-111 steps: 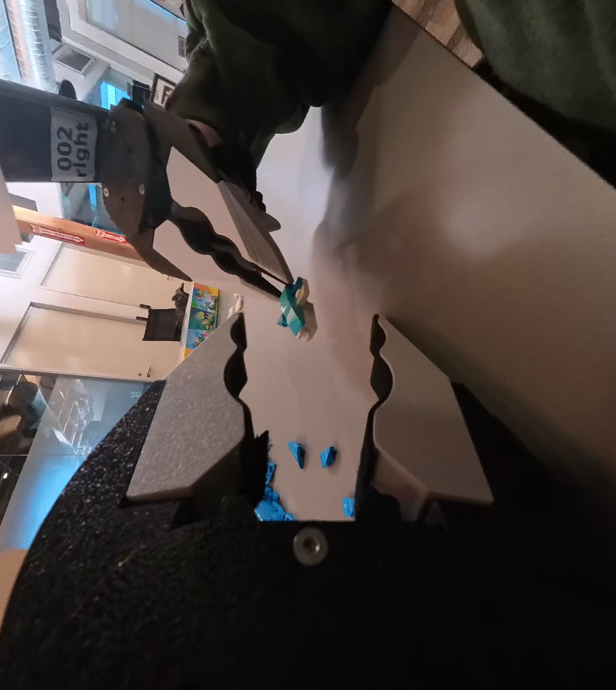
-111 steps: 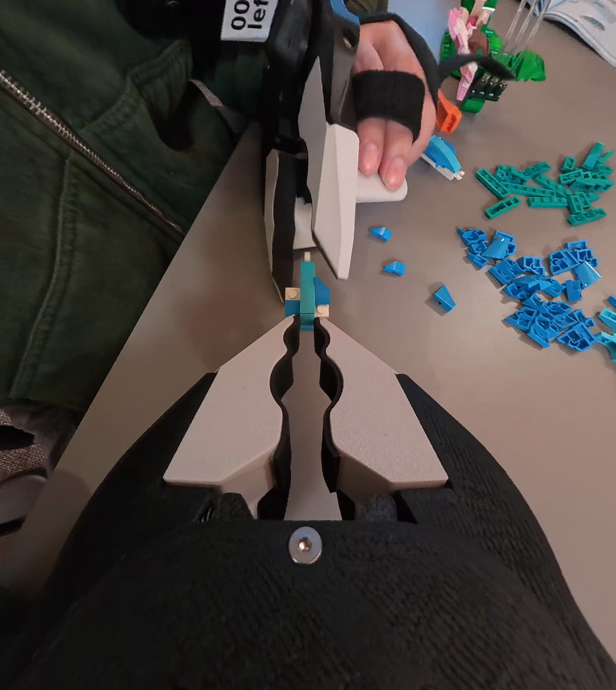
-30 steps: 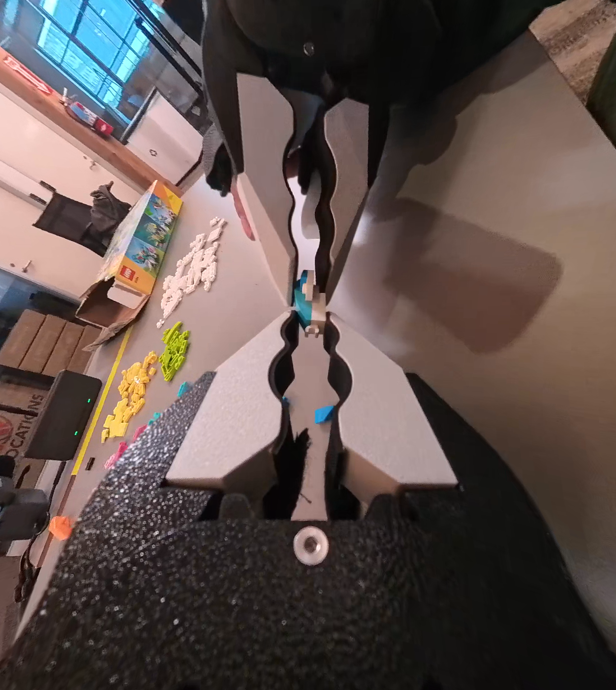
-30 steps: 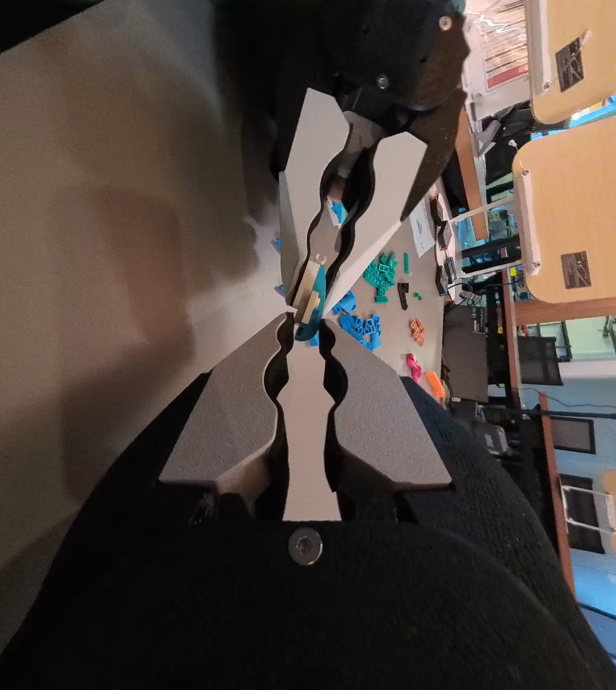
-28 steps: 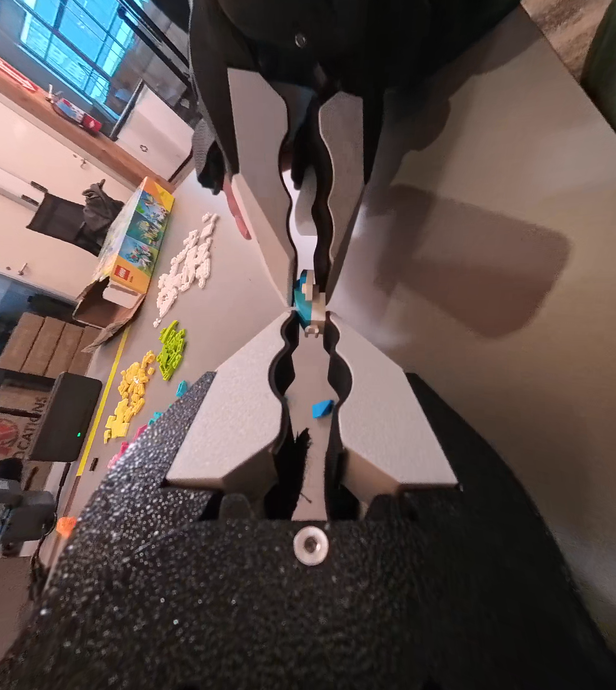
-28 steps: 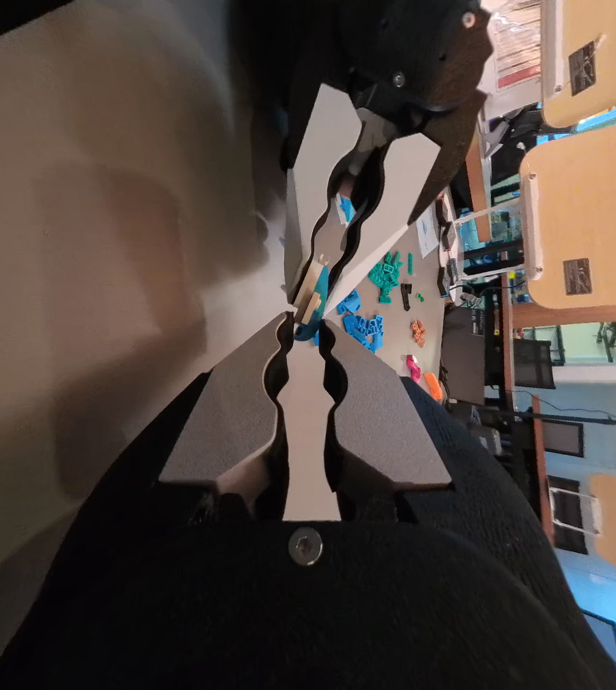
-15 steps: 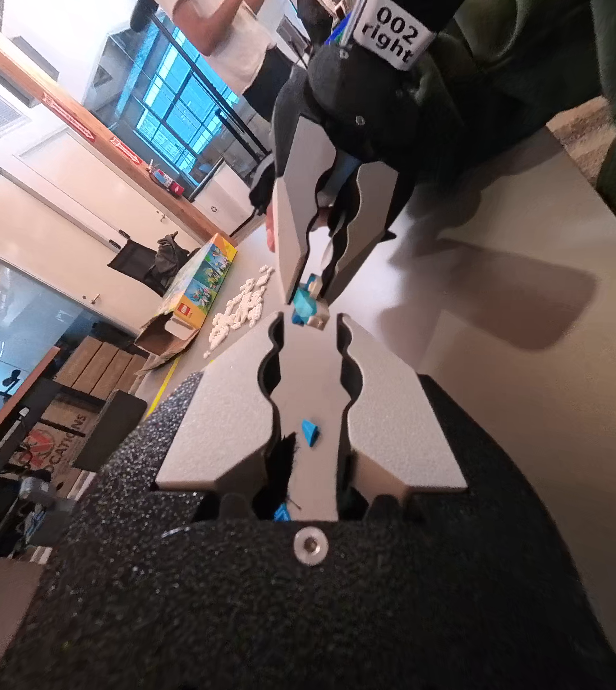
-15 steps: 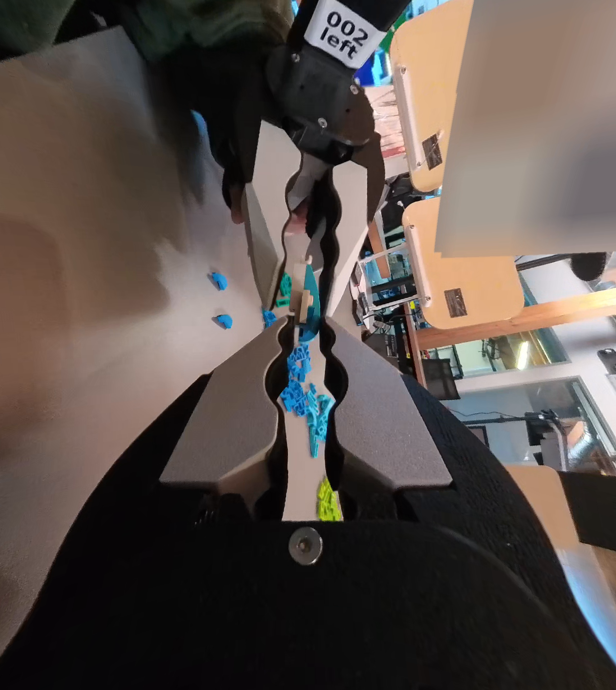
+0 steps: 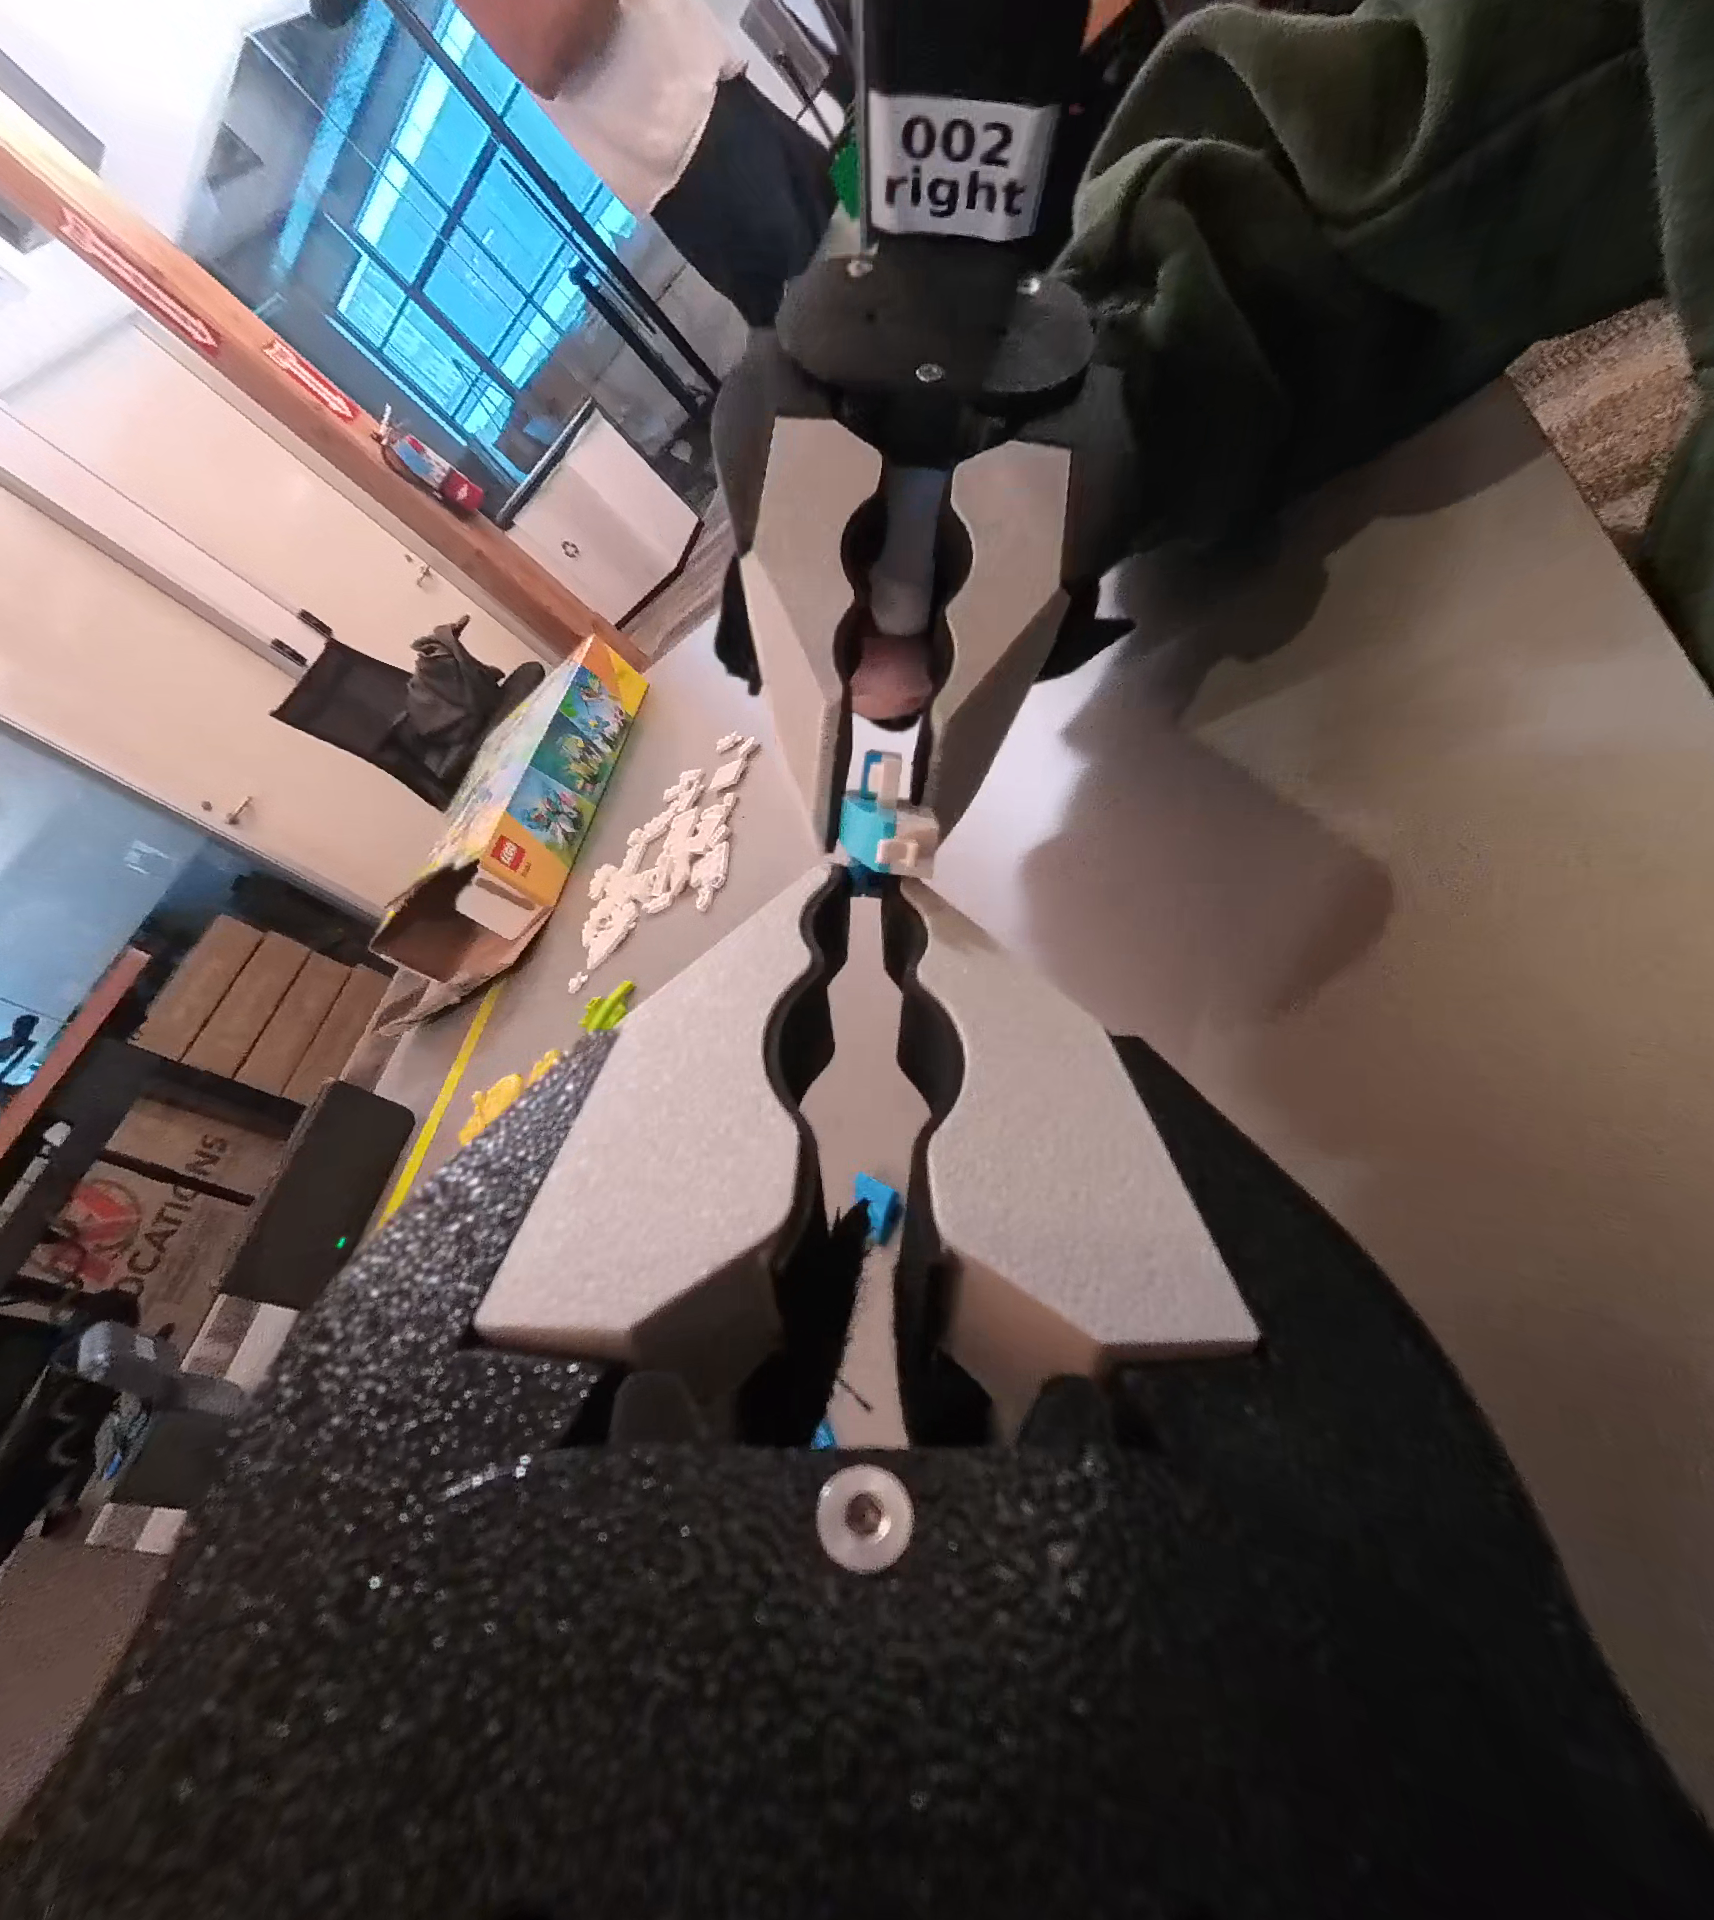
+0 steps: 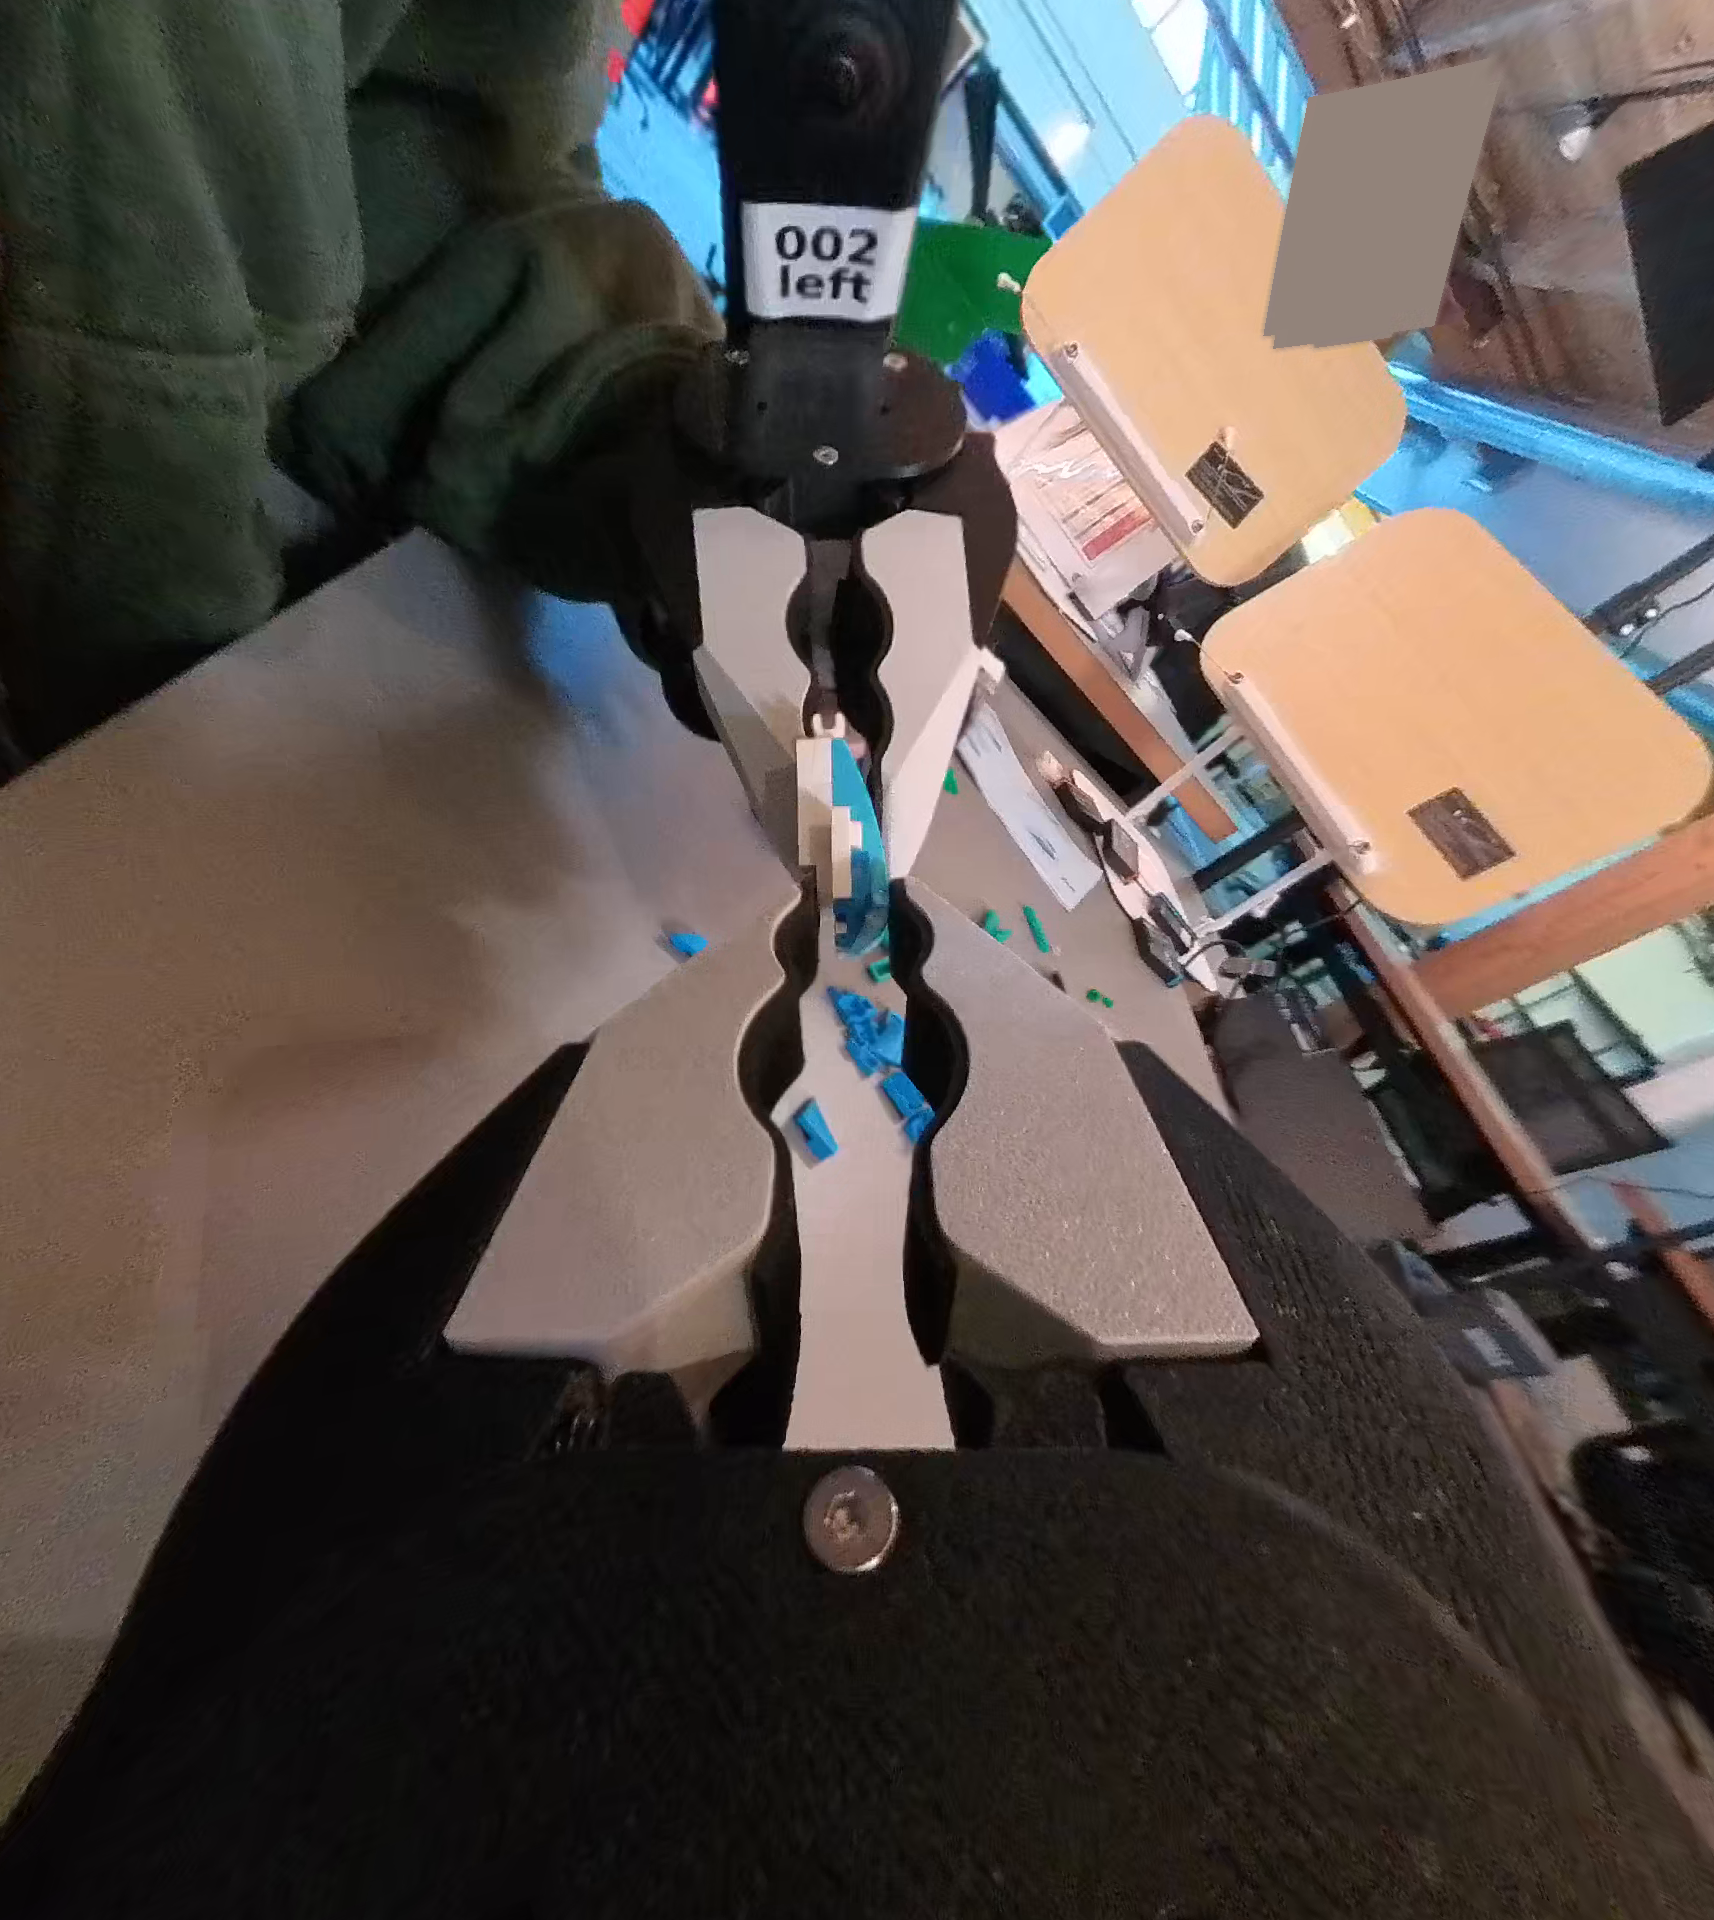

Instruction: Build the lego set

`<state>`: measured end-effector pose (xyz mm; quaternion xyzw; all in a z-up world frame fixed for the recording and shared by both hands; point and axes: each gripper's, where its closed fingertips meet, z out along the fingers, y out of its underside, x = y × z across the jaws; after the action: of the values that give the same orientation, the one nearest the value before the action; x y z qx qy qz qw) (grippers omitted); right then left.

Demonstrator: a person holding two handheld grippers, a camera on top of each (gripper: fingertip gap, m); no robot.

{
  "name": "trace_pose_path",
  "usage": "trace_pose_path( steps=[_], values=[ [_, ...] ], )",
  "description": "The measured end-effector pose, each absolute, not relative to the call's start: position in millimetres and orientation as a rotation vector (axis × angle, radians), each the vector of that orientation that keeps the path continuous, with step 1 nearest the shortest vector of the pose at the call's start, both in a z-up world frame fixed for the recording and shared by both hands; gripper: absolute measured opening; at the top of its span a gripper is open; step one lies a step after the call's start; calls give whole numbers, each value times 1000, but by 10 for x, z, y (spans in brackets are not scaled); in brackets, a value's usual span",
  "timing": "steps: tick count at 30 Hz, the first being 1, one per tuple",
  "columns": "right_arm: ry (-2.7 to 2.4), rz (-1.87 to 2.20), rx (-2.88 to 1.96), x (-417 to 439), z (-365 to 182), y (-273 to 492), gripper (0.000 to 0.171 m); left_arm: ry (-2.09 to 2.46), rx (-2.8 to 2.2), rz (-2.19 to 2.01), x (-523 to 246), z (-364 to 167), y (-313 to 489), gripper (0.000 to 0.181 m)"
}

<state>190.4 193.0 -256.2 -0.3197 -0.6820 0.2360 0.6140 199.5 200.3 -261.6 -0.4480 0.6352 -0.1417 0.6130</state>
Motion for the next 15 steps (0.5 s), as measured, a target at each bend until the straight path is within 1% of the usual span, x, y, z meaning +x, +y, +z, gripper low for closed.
trace_pose_path(
  steps=[3, 6, 7, 9, 10, 13, 15],
  values=[
    [-1530, 666, -785, 1919, -2523, 1944, 11, 1433, -1072, -370, 2010, -2591, 2012, 3],
    [-1400, 986, -895, 1964, -2378, 1973, 12, 1332, -1143, -502, 2032, -2455, 2020, 5],
    [-1332, 1119, -924, 1996, -2301, 1993, 11, 1268, -1158, -540, 2032, -2363, 2043, 9],
    [-1187, 1377, -942, 2081, -2138, 2029, 12, 1183, -1177, -656, 2055, -2189, 2038, 30],
    [-1118, 1490, -933, 2127, -2061, 2046, 12, 1142, -1192, -727, 2082, -2104, 2037, 33],
    [-991, 1683, -892, 2221, -1926, 2075, 12, 1050, -1215, -825, 2153, -1943, 2080, 32],
    [-954, 1736, -870, 2256, -1883, 2076, 11, 1027, -1208, -821, 2201, -1928, 2083, 23]
  ],
)
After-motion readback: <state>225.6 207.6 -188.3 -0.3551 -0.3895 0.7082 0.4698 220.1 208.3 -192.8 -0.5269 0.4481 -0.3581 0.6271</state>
